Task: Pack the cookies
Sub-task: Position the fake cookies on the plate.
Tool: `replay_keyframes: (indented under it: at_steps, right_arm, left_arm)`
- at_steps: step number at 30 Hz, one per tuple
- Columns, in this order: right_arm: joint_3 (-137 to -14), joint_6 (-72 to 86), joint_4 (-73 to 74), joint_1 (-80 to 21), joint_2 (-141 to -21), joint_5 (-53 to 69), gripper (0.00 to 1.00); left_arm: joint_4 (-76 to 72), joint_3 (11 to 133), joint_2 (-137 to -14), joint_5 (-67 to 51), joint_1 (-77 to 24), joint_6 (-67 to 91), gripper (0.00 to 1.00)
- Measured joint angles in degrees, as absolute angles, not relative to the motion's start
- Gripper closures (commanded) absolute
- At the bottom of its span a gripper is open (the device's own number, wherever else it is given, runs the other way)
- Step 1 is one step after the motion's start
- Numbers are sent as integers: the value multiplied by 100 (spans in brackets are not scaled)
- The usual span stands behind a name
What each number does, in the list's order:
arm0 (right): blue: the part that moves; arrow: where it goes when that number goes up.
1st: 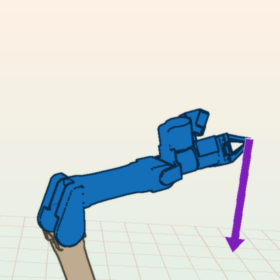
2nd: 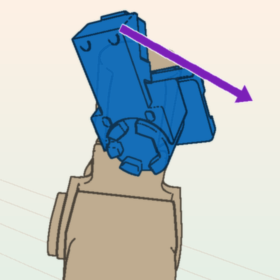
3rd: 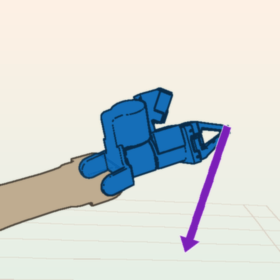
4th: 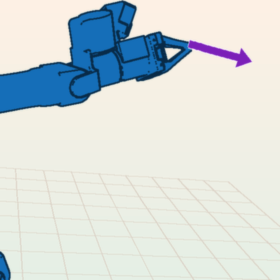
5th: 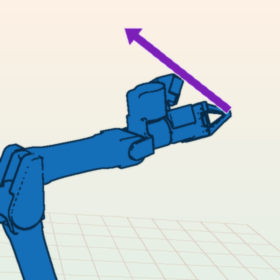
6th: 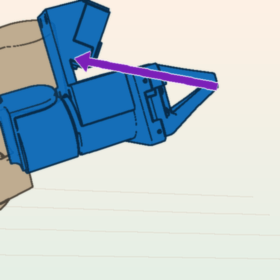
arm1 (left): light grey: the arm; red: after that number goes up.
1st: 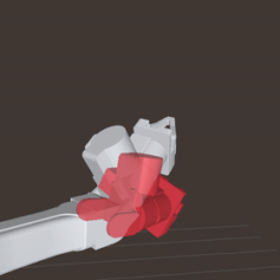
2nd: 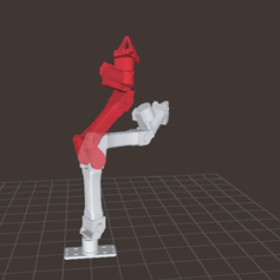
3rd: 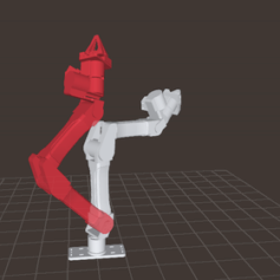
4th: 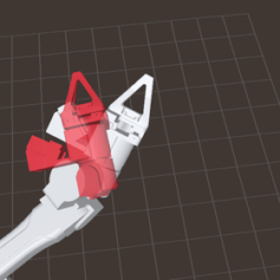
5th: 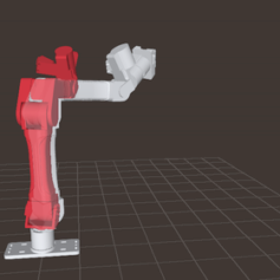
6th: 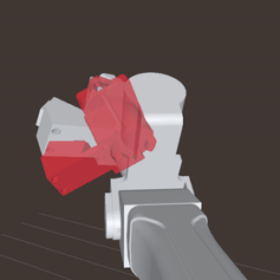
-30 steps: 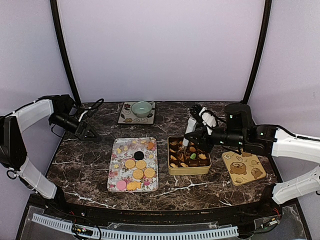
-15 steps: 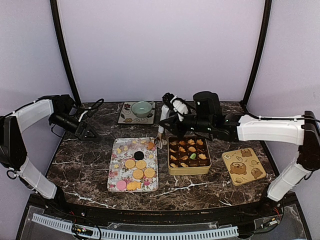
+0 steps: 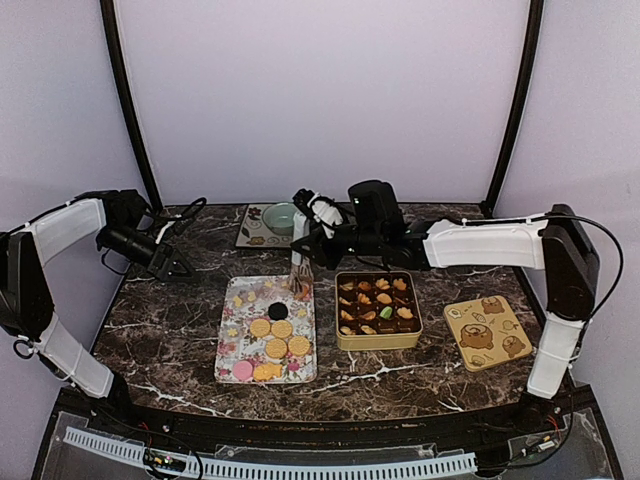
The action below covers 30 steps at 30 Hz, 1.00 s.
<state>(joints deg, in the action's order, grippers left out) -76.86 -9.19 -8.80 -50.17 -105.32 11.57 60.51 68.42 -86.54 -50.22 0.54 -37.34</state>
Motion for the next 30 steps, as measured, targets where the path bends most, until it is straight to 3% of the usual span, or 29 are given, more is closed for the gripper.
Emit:
replay_keyframes:
  at_steps: [15, 30]
  right_arm:
    - [-7931, -1061, -950, -4987, -11037, 1354, 61]
    - [-7269, -1037, -1118, -5162, -10549, 1391, 75]
  left_arm:
    - [6147, 6842, -8654, -5011, 75, -3795, 5]
    - [6149, 6842, -8654, -5026, 93, -3835, 5]
